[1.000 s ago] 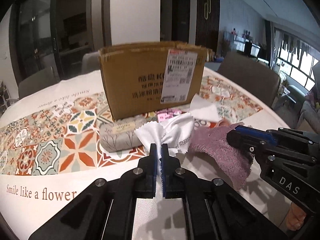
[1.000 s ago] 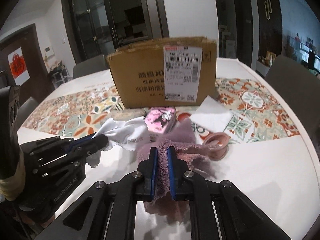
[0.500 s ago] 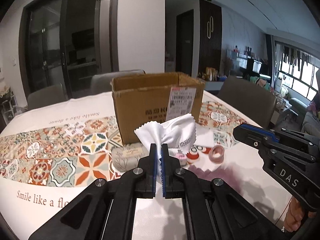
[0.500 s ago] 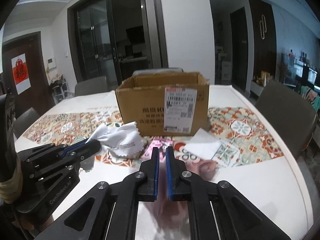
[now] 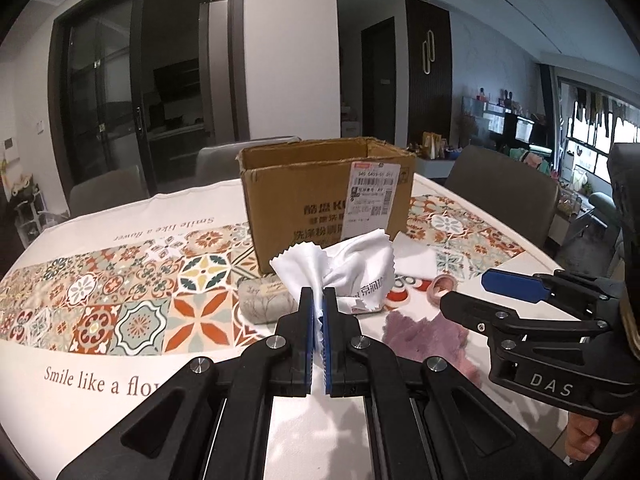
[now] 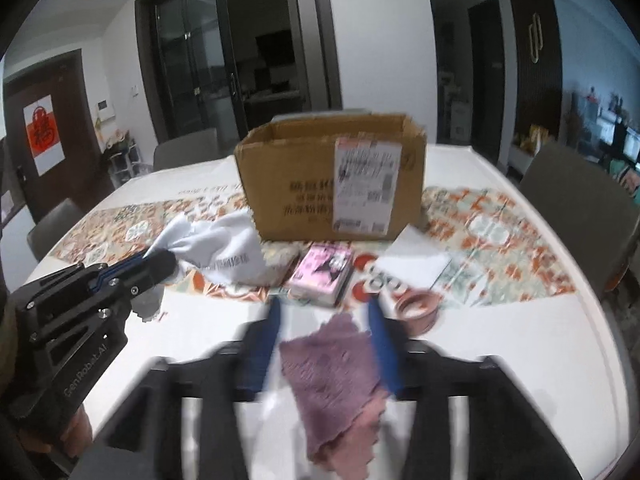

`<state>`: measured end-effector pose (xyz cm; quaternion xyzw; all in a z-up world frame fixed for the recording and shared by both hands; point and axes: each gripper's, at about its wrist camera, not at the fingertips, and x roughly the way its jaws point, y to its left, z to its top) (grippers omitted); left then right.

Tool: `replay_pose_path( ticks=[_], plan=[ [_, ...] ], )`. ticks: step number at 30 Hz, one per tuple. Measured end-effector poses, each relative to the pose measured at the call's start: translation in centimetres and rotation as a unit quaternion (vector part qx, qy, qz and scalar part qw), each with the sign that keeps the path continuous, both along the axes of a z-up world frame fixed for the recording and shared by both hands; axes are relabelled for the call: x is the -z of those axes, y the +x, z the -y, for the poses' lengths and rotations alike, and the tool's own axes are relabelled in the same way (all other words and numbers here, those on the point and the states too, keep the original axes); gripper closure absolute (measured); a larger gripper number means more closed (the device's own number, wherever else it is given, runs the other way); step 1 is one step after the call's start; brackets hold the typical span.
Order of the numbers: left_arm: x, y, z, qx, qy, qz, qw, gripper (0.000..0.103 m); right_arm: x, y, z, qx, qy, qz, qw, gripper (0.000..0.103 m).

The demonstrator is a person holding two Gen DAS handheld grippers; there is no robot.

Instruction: Organize soft objects

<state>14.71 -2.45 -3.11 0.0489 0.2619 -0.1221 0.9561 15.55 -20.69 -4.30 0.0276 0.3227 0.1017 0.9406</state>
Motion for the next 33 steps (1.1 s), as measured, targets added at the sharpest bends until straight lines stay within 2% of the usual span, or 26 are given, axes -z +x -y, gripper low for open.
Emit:
replay_pose_path(
  ticks=[6,10,17,21,22,24,26,29,33],
  plan=[
    [1.4,0.3,-0.6,-0.010,0.005,-0.021,0.9997,0.097,2.5,1.3,-0.6,-0.012,0.005,-0.054,0.998,0.049],
    [2.3,0.7,-0.8,-0.013,0.003,-0.035,0.9993,0.097,3.8,1.9,-1.2,-0.018,0.004,-0.080,0.997,0.045],
    [3.6,1.6,-1.2,-0.019,-0.002,-0.058,0.9982,0.097,5.9,3.2,-2.4,-0.029,-0.019,-0.112,0.993,0.043],
    [4.2,1.9,-1.3,-0.020,-0.003,-0.068,0.9975,0.097,6.6,3.5,-2.7,-0.024,-0.039,-0.115,0.992,0.044],
    [4.3,2.0,-1.3,-0.020,-0.003,-0.071,0.9973,0.097,6.6,3.5,-2.7,-0.022,-0.044,-0.114,0.992,0.046],
    [4.5,2.1,-1.3,-0.019,-0.004,-0.074,0.9970,0.097,6.8,3.5,-2.7,-0.022,-0.047,-0.117,0.992,0.057],
    [4.6,2.1,-1.2,-0.018,-0.004,-0.076,0.9969,0.097,6.9,3.6,-2.7,-0.020,-0.049,-0.118,0.992,0.073],
    [4.6,2.1,-1.0,-0.016,-0.003,-0.077,0.9969,0.097,7.0,3.6,-2.4,-0.019,-0.045,-0.118,0.992,0.088],
    [4.3,1.9,-0.9,-0.013,-0.008,-0.077,0.9969,0.097,6.4,3.3,-1.9,-0.014,-0.034,-0.106,0.994,0.092]
  ],
)
